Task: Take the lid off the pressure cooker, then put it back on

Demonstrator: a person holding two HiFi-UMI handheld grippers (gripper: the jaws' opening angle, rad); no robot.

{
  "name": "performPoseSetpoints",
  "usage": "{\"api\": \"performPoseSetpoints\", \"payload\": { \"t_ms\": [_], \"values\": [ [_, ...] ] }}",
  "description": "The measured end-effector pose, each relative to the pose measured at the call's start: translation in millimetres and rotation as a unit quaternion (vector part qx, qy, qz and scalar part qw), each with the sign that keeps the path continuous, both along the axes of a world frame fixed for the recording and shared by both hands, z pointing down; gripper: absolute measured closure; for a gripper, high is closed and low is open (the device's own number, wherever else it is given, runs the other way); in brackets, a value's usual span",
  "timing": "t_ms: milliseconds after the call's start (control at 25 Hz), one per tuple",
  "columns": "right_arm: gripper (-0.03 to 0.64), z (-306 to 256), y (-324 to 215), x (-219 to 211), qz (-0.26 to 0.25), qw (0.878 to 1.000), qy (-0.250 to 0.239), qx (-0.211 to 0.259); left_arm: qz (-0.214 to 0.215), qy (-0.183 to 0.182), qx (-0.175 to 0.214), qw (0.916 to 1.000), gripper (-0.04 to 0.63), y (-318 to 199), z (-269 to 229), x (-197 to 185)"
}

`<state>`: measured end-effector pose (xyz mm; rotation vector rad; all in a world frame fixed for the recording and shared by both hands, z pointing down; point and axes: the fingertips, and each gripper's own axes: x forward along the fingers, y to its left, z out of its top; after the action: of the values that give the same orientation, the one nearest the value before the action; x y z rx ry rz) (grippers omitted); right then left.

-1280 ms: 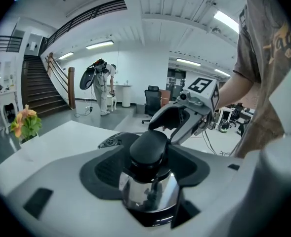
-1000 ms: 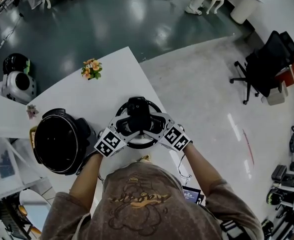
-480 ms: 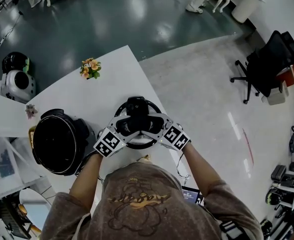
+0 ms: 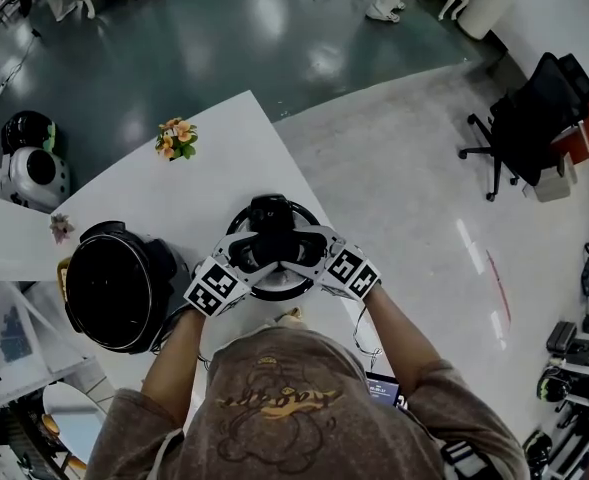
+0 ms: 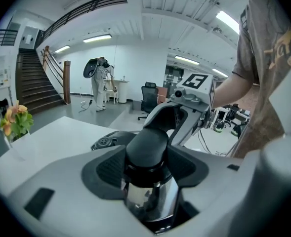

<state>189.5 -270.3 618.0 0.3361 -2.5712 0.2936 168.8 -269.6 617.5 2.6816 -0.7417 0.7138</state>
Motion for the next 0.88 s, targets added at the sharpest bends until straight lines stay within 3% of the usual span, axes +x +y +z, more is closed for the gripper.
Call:
{"api": "performPoseSetpoints", "payload": {
  "t_ms": [160,880],
  "values": [
    [0.357,-23,-2,0,0.010,1.000,-0.014,-0.001,0.004,0.013,0.004,0.9999,0.328,-1,-25,-1],
    [0.357,-174,0,6,0.022,0.996,-0.060,0.064,0.012,0.035,0.096,0.9947,0.328,0,-178,4]
  ]
}}
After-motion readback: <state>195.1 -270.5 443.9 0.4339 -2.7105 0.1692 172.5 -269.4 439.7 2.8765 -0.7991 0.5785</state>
